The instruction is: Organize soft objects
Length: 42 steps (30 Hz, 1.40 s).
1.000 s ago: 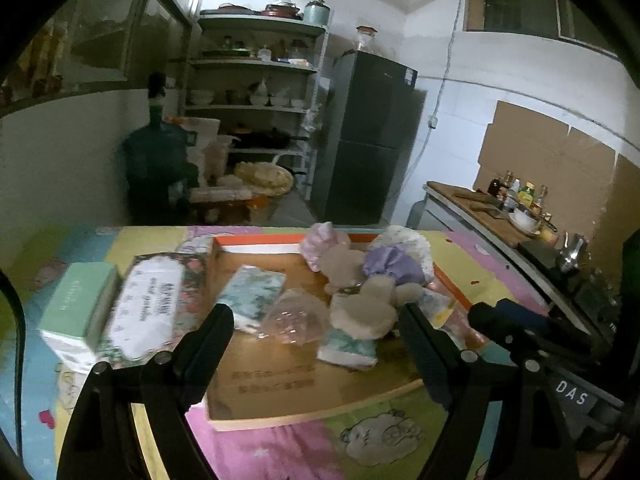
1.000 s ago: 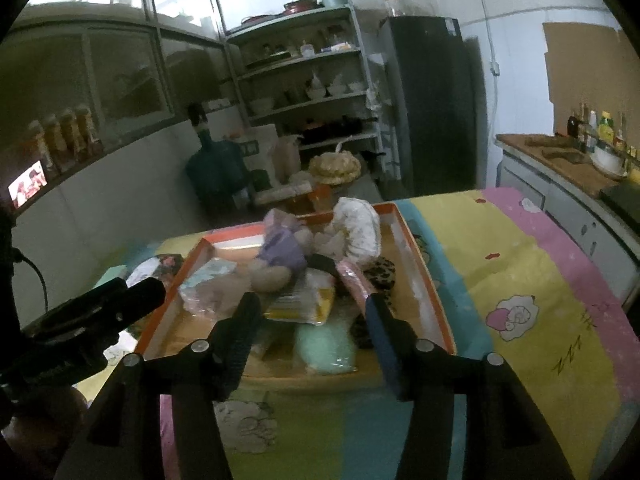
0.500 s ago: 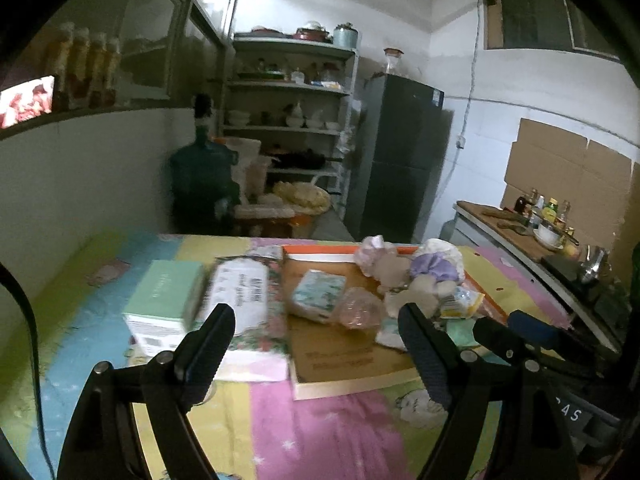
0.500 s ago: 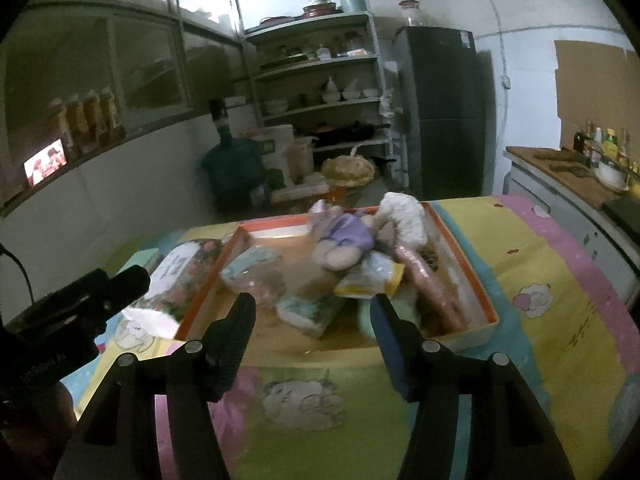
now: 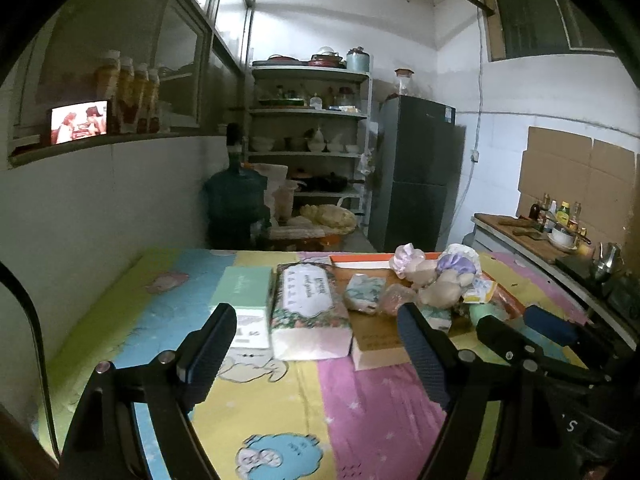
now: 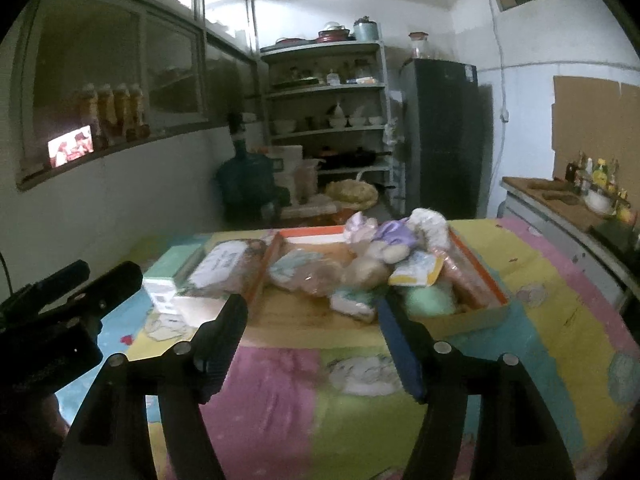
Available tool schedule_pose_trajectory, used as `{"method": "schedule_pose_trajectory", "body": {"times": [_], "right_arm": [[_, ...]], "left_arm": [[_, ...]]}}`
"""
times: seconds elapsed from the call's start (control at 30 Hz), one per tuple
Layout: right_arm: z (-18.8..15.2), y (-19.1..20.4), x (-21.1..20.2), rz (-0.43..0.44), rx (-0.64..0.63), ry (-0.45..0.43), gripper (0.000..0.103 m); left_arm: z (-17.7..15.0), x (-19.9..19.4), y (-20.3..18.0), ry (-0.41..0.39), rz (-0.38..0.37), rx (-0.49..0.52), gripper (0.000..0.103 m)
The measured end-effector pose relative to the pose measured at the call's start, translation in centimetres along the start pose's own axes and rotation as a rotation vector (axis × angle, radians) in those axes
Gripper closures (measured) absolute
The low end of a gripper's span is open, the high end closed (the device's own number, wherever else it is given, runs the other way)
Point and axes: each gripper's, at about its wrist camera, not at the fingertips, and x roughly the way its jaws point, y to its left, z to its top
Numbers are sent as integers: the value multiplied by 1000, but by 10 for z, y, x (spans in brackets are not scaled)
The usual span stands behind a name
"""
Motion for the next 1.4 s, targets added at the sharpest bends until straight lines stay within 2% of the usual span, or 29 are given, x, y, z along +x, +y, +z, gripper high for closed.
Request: {"method": "schedule_pose_trajectory", "body": {"times": [0.23,0.53,1.13,1.4], "right_arm": [[-10,28,-19,-37,-18,-10,33],[-24,57,-42,-163,-74,-48,33],[-44,76,-78,-140,-77,-53,33],[-49,78,-87,-146,-70,-64,33]], "left_arm": [[-13,-25,17,-2,34,-14,20],[-28,-48,27,-6,39,-23,21],[-49,-87,34,-41,72,-46,21],[-53,-93,33,-41,78,-48,21]]}}
